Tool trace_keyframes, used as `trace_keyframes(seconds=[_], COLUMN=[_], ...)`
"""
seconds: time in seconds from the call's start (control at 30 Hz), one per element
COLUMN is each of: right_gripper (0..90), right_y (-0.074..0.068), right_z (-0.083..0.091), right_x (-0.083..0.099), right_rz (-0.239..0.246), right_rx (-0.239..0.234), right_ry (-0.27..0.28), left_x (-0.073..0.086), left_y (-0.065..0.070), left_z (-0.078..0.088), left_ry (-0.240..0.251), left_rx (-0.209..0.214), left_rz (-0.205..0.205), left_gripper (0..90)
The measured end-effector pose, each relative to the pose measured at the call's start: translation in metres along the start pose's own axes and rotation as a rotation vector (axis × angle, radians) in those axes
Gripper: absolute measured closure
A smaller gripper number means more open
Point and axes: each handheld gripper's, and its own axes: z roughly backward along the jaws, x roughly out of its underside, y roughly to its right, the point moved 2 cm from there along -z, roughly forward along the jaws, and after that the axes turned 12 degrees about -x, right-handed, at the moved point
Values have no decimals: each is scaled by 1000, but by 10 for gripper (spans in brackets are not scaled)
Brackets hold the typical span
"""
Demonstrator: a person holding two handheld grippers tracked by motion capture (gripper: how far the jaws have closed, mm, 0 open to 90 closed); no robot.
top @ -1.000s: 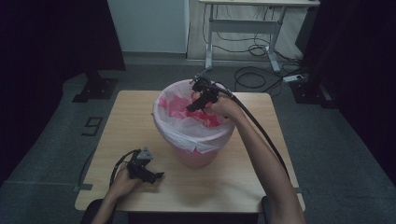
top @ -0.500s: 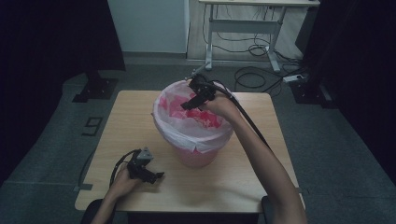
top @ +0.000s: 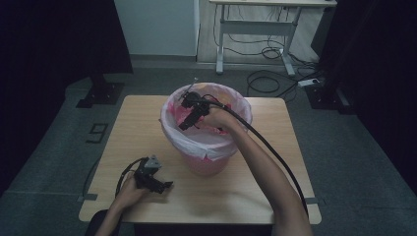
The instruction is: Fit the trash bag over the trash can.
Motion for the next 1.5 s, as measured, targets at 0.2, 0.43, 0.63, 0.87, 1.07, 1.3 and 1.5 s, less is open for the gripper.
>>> trace_keyframes(seconds=[0.2, 0.43, 0.63, 0.87, 1.07, 1.3, 1.5], right_gripper=[127, 120, 119, 119, 119, 118, 118], right_y=[-6, -13, -17, -23, -27, -22, -14], right_z=[26, 49, 65, 82, 100, 120, 137], right_x=[-1, 14, 24, 30, 39, 62, 83], right_rz=[10, 23, 19, 25, 25, 1, -47], right_rx=[17, 18, 38, 52, 57, 78, 101], right_ry=[52, 58, 93, 130, 146, 174, 207], left_x=[0, -1, -1, -1, 0, 0, -1], left_y=[1, 2, 2, 2, 3, 3, 3], left_z=[0, 0, 0, 0, 0, 0, 0], left_ry=[-1, -2, -3, -3, -3, -3, -4], left_rx=[-6, -12, -14, -16, -17, -18, -19], left_rz=[9, 16, 17, 20, 21, 21, 22], left_gripper=[0, 0, 0, 0, 0, 0, 0])
